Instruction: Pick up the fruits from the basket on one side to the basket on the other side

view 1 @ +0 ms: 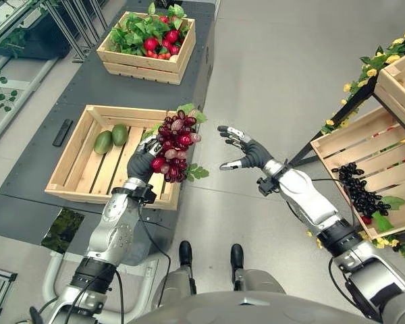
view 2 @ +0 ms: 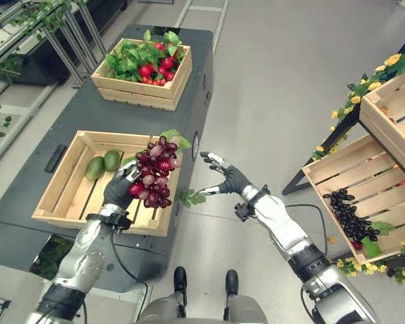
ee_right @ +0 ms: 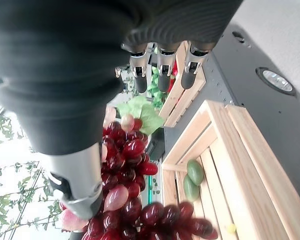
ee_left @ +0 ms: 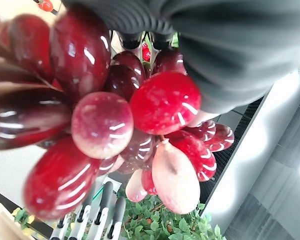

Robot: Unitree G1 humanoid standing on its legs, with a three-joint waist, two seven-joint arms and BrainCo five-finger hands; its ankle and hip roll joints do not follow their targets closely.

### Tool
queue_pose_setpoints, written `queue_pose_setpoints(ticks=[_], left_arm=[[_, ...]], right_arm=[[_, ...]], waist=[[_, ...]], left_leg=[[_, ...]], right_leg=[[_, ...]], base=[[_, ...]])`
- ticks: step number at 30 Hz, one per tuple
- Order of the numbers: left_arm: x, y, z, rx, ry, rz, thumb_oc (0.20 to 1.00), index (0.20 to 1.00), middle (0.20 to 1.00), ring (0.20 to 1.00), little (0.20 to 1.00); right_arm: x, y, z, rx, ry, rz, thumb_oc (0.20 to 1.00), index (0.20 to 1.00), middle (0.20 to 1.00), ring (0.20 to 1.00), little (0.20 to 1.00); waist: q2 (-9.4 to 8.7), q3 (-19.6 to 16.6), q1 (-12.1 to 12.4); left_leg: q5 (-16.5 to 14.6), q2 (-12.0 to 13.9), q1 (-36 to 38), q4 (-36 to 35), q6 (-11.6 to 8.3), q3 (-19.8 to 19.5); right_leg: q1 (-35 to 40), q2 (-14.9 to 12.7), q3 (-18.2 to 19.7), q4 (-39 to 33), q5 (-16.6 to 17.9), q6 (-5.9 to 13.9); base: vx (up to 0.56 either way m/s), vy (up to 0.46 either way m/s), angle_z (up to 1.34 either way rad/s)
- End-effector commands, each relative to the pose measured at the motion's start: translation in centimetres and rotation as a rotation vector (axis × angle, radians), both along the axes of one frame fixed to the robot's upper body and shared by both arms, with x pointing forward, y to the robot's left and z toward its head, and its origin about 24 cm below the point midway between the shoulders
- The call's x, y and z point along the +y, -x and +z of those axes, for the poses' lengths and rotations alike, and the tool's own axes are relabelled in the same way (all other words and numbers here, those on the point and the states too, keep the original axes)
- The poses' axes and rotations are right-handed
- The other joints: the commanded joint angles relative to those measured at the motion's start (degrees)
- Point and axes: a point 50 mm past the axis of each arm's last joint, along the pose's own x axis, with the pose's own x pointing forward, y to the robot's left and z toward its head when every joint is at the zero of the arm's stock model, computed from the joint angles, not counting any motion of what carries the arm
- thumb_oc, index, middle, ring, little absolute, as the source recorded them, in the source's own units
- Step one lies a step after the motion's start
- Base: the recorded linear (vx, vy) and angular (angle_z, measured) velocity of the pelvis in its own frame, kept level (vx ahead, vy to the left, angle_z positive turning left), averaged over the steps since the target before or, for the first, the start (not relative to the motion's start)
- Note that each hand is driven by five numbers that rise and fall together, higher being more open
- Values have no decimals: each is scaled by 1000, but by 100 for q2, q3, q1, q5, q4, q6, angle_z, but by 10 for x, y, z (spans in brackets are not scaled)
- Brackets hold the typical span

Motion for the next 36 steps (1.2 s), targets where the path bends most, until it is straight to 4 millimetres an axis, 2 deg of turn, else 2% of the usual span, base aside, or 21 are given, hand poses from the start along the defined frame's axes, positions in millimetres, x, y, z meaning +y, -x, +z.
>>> queue_pose_setpoints(ticks=[1,9,19,27,32,36], left_arm=[[-14,-15,36,-182,-13,-51,200,200,200,200,200],[-29,-21,46,-215,10,-79,200,200,200,200,200],[-50,-27,59,-264,9,-134,200,200,200,200,200],[-70,-30,63,-267,48,-180,200,200,200,200,200],[-76,-26,59,-244,76,-204,200,200,200,200,200],[-72,-23,50,-215,69,-191,200,200,200,200,200]], right_arm=[[32,-3,3,-22,-20,79,1000,1000,1000,1000,1000],[58,-1,-21,65,29,126,1000,1000,1000,1000,1000],[76,6,-41,134,77,166,1000,1000,1000,1000,1000],[98,8,-31,103,56,230,1000,1000,1000,1000,1000],[105,4,-13,44,31,251,1000,1000,1000,1000,1000],[104,3,5,-26,-2,261,1000,1000,1000,1000,1000]], waist=[[-317,-475,105],[-321,-546,142],[-321,-620,156],[-335,-650,158],[-337,-655,176],[-344,-660,186]], left_leg=[[-711,24,284,4,-137,-102],[-722,19,316,4,-136,-133],[-731,14,326,4,-142,-181],[-734,9,345,4,-138,-207],[-731,8,343,4,-135,-223],[-735,-2,344,4,-128,-234]], right_leg=[[-84,-466,-86,19,-144,594],[-19,-481,-111,19,-162,594],[19,-495,-173,19,-170,608],[57,-499,-210,19,-186,608],[52,-498,-217,19,-182,607],[45,-499,-210,19,-185,602]], base=[[18,-6,5],[13,2,4],[0,0,0],[0,0,0],[0,0,0],[0,0,0]])
